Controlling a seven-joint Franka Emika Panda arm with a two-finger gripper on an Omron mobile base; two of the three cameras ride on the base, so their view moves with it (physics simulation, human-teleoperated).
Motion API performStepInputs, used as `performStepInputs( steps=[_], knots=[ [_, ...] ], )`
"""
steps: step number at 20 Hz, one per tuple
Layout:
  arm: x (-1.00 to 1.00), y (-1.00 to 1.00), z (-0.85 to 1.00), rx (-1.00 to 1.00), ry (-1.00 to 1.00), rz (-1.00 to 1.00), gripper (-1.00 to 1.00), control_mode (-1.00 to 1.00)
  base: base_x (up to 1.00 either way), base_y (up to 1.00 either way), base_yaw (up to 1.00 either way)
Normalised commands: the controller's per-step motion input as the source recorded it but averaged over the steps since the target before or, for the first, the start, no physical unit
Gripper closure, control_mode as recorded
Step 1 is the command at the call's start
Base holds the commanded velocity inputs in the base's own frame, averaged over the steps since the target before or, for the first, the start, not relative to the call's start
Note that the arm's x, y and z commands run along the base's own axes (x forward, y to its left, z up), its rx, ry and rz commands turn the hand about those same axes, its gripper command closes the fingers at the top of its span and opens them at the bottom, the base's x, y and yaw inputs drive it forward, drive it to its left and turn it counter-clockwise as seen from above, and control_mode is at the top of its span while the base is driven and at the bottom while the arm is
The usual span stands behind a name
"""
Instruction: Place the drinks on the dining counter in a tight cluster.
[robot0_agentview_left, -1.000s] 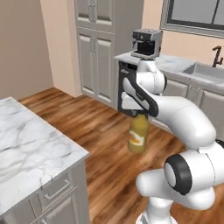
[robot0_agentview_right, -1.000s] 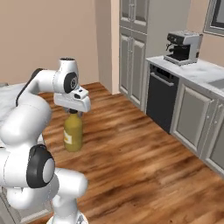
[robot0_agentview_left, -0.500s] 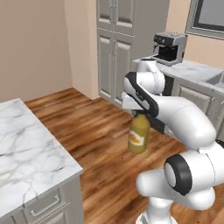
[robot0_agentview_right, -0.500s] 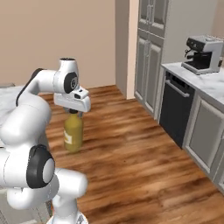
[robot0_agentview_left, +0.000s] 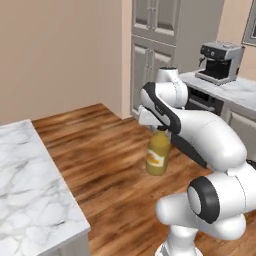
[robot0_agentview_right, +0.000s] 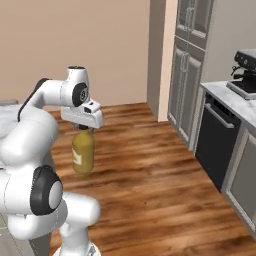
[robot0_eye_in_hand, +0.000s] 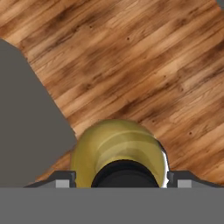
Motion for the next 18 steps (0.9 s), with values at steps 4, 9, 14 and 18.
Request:
performStepInputs(
  steps=[4,9,14,18],
  knots=[
    [0.0,0.0,0.0,0.0,0.0,0.0,1.0,1.0,0.84,-0.17,0.24],
    [0.0,0.0,0.0,0.0,0.0,0.0,1.0,1.0,0.84,-0.13,0.28],
    [0.0,0.0,0.0,0.0,0.0,0.0,1.0,1.0,0.85,-0.12,0.27],
    [0.0,0.0,0.0,0.0,0.0,0.0,1.0,1.0,0.86,-0.12,0.27]
  ],
)
